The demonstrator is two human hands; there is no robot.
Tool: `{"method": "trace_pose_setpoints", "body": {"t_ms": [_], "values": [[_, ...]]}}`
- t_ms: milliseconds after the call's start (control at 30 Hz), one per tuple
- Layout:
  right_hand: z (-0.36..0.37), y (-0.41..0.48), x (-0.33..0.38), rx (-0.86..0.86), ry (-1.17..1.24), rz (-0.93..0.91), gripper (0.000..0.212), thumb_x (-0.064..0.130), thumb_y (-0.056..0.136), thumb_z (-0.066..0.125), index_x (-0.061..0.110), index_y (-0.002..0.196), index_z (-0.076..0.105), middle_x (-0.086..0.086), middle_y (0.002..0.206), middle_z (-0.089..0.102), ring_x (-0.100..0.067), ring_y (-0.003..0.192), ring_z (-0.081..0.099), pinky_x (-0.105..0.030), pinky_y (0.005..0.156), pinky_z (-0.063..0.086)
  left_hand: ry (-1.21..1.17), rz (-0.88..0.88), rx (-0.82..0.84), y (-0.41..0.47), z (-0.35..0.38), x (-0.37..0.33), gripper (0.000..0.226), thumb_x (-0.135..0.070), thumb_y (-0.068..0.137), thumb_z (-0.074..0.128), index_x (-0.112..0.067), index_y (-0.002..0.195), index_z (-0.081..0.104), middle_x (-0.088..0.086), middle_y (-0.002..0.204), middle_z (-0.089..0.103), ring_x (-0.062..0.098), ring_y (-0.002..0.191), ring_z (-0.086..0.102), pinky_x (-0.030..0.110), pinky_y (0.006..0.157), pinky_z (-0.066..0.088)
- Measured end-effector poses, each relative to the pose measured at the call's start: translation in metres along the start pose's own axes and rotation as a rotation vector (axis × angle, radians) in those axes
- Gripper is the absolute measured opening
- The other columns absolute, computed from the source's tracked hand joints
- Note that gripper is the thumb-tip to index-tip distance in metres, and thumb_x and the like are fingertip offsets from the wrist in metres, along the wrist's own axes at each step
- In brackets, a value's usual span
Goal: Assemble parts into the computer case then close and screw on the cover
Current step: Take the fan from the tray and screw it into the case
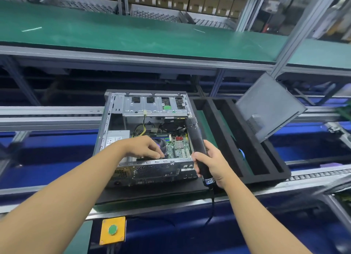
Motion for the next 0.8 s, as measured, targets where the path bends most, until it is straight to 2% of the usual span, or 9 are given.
{"method": "trace_pose_setpoints", "body": {"t_ms": [133, 200, 267, 367, 467, 533, 633, 700, 800], "values": [[0.0, 0.0, -0.001, -0.004, -0.002, -0.005, 0.027, 0.017, 0.087, 0.072, 0.028, 0.11, 0.065, -0.016, 0.077, 0.057, -0.025, 0.056, 0.053, -0.035, 0.05, 0.051, 0.0, -0.045, -0.007, -0.002, 0.003, 0.003, 0.031, -0.046, 0.09, 0.061, -0.02, 0.078, 0.074, -0.004, 0.105, 0.074, 0.016, 0.11, 0.065, 0.037, 0.092, 0.05], [-0.001, 0.0, -0.002, -0.01, 0.004, -0.001, 0.032, 0.017, 0.085, 0.073, 0.024, 0.115, 0.063, -0.016, 0.078, 0.058, -0.025, 0.056, 0.053, -0.035, 0.05, 0.051, -0.016, -0.064, 0.001, -0.006, 0.006, 0.005, 0.039, -0.054, 0.085, 0.06, -0.018, 0.091, 0.075, -0.013, 0.106, 0.071, 0.009, 0.106, 0.064, 0.038, 0.098, 0.047], [0.001, -0.001, -0.003, -0.011, 0.021, -0.002, 0.04, 0.02, 0.083, 0.074, 0.016, 0.12, 0.058, -0.018, 0.078, 0.057, -0.026, 0.055, 0.051, -0.035, 0.049, 0.049, 0.015, -0.071, 0.038, -0.012, 0.011, 0.004, 0.037, -0.059, 0.081, 0.064, -0.032, 0.105, 0.074, -0.028, 0.111, 0.066, -0.003, 0.104, 0.06, 0.027, 0.092, 0.044], [0.006, -0.002, -0.003, -0.007, 0.044, -0.005, 0.05, 0.023, 0.082, 0.074, 0.013, 0.126, 0.053, -0.019, 0.08, 0.057, -0.026, 0.054, 0.051, -0.035, 0.048, 0.049, 0.204, -0.051, 0.034, -0.016, 0.017, 0.002, 0.042, -0.05, 0.078, 0.074, -0.036, 0.114, 0.059, -0.015, 0.122, 0.059, 0.005, 0.111, 0.056, 0.027, 0.093, 0.043], [0.011, -0.004, -0.007, -0.009, 0.071, 0.021, 0.053, 0.023, 0.08, 0.074, 0.032, 0.128, 0.052, -0.018, 0.081, 0.057, -0.024, 0.056, 0.051, -0.035, 0.049, 0.049, 0.301, 0.01, -0.159, -0.019, 0.018, -0.005, 0.031, -0.044, 0.082, 0.072, -0.035, 0.107, 0.055, -0.01, 0.112, 0.064, 0.012, 0.101, 0.06, 0.031, 0.087, 0.049], [0.017, -0.008, -0.007, -0.004, 0.074, 0.007, 0.044, 0.022, 0.081, 0.074, 0.038, 0.119, 0.057, -0.016, 0.081, 0.058, -0.024, 0.056, 0.052, -0.034, 0.049, 0.049, 0.336, 0.036, -0.302, -0.022, 0.017, -0.01, 0.027, -0.045, 0.082, 0.07, -0.035, 0.103, 0.056, -0.01, 0.105, 0.067, 0.014, 0.096, 0.062, 0.032, 0.083, 0.05], [0.028, -0.018, -0.002, 0.01, 0.078, -0.02, 0.033, 0.023, 0.082, 0.073, 0.053, 0.094, 0.069, -0.012, 0.08, 0.059, -0.022, 0.054, 0.052, -0.034, 0.048, 0.049, 0.346, 0.043, -0.396, -0.024, 0.017, -0.013, 0.028, -0.049, 0.083, 0.068, -0.035, 0.099, 0.051, -0.011, 0.102, 0.067, 0.013, 0.091, 0.063, 0.036, 0.083, 0.054], [0.033, -0.025, -0.004, 0.004, 0.084, -0.019, 0.032, 0.024, 0.082, 0.072, 0.054, 0.09, 0.071, -0.011, 0.079, 0.059, -0.022, 0.054, 0.052, -0.033, 0.048, 0.049, 0.345, 0.048, -0.404, -0.024, 0.018, -0.014, 0.028, -0.049, 0.083, 0.068, -0.036, 0.099, 0.049, -0.011, 0.101, 0.066, 0.013, 0.09, 0.063, 0.036, 0.082, 0.054], [0.031, -0.037, -0.01, -0.043, 0.106, -0.012, 0.023, 0.021, 0.083, 0.072, 0.037, 0.099, 0.07, -0.013, 0.081, 0.058, -0.024, 0.055, 0.051, -0.033, 0.047, 0.049, 0.329, 0.075, -0.433, -0.026, 0.017, -0.016, 0.029, -0.045, 0.081, 0.07, -0.033, 0.102, 0.054, -0.01, 0.103, 0.068, 0.011, 0.093, 0.064, 0.035, 0.085, 0.055]]}}
Point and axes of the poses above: each hand's wrist, its own y-axis towards the middle knuckle, its own z-axis out of the palm, x = y × z, the point moved 10 cm from there along y, towards the middle knuckle
